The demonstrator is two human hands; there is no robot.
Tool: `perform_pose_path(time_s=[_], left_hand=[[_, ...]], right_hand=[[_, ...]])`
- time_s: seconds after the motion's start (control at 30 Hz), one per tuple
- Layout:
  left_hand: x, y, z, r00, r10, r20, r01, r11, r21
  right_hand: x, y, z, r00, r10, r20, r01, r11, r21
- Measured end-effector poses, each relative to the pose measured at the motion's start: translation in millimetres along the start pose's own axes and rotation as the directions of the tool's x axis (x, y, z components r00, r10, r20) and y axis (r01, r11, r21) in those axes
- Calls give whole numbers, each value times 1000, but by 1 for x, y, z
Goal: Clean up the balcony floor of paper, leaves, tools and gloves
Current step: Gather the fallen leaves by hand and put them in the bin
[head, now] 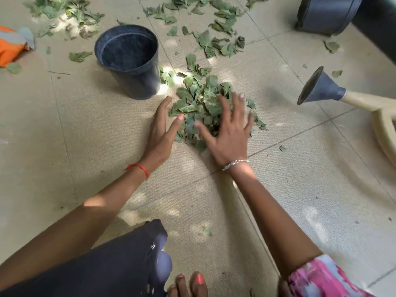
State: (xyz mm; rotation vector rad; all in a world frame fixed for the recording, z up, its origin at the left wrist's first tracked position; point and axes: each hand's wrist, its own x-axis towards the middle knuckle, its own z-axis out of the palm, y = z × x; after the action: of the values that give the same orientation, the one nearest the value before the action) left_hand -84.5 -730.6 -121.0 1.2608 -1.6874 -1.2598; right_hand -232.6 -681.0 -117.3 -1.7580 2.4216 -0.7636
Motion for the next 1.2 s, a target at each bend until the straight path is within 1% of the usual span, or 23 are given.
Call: perform_pose_path(time_s=[0.07, 0.13, 0.17, 0.2, 0.27, 0.3, 0.37, 0.4, 0.47, 0.53, 0.57, 0.67, 0.73, 0.77, 0.83, 0.9, 0.93, 1.0, 1.03, 1.07, 1.1, 1.13, 1.2], left_hand=[[-9, -6, 10, 997, 46, -61, -36, 987, 156], [-9, -12, 18, 994, 85, -75, -57, 946, 318], [-7, -13, 21, 993, 88, -78, -54, 933, 355], [-4, -12, 25, 993, 86, -81, -51, 931, 361], [4, -6, 32, 993, 76, -88, -47, 954, 296], [8, -2, 36, 993, 68, -98, -44, 972, 232], [18, 8, 41, 992, 26, -125, -20, 998, 51], [23, 13, 42, 991, 1, -134, -6, 999, -40], [30, 19, 40, 990, -19, -142, -3, 989, -150], [35, 21, 34, 991, -5, -135, -17, 987, -162], [36, 22, 30, 992, 0, -124, -17, 990, -141], [41, 17, 22, 998, -17, -63, 15, 999, -29], [45, 12, 20, 998, -65, 5, 65, 998, -4], [46, 10, 19, 997, -76, 31, 76, 997, 5], [45, 8, 19, 996, -70, 54, 69, 998, 14], [43, 7, 18, 998, -46, 47, 45, 999, 21], [42, 8, 17, 998, -37, 41, 36, 999, 24], [41, 8, 17, 999, -20, 36, 19, 999, 26], [40, 8, 18, 999, -14, 39, 12, 999, 35], [38, 8, 19, 999, -11, 46, 8, 999, 50], [37, 8, 19, 999, -9, 51, 6, 998, 65], [36, 8, 20, 998, -5, 55, 1, 997, 76], [35, 8, 21, 998, 13, 61, -19, 995, 93]], right_hand=[[11, 22, -9, 989, 144, -41, -140, 987, 76], [17, 45, -12, 958, 284, -25, -280, 954, 106], [17, 52, -11, 948, 318, 8, -317, 943, 101], [15, 56, -10, 949, 312, 45, -315, 946, 83], [9, 52, -5, 969, 219, 118, -226, 973, 47], [5, 46, -3, 975, 159, 153, -171, 982, 73], [-5, 32, -2, 983, 60, 176, -99, 970, 223], [-8, 27, -3, 986, 58, 154, -106, 938, 329], [-5, 24, -6, 988, 143, 51, -149, 843, 517], [9, 25, -8, 971, 232, -60, -157, 804, 574], [19, 29, -6, 965, 254, -69, -169, 799, 577], [48, 31, -2, 974, 222, 47, -214, 834, 509], [58, 28, 1, 981, 105, 165, -162, 910, 382], [57, 24, -1, 975, 53, 217, -130, 924, 361], [44, 20, -7, 968, 54, 247, -163, 881, 445], [23, 24, -15, 980, 159, 119, -197, 849, 490], [11, 29, -19, 970, 243, 29, -231, 870, 435], [-12, 45, -26, 896, 430, -111, -387, 878, 282], [-21, 53, -28, 843, 521, -132, -489, 846, 212], [-28, 60, -28, 796, 592, -125, -574, 804, 155], [-34, 64, -27, 769, 633, -96, -626, 774, 90], [-38, 66, -24, 768, 637, -59, -638, 770, 14], [-39, 62, -17, 817, 576, 22, -573, 815, -83]])
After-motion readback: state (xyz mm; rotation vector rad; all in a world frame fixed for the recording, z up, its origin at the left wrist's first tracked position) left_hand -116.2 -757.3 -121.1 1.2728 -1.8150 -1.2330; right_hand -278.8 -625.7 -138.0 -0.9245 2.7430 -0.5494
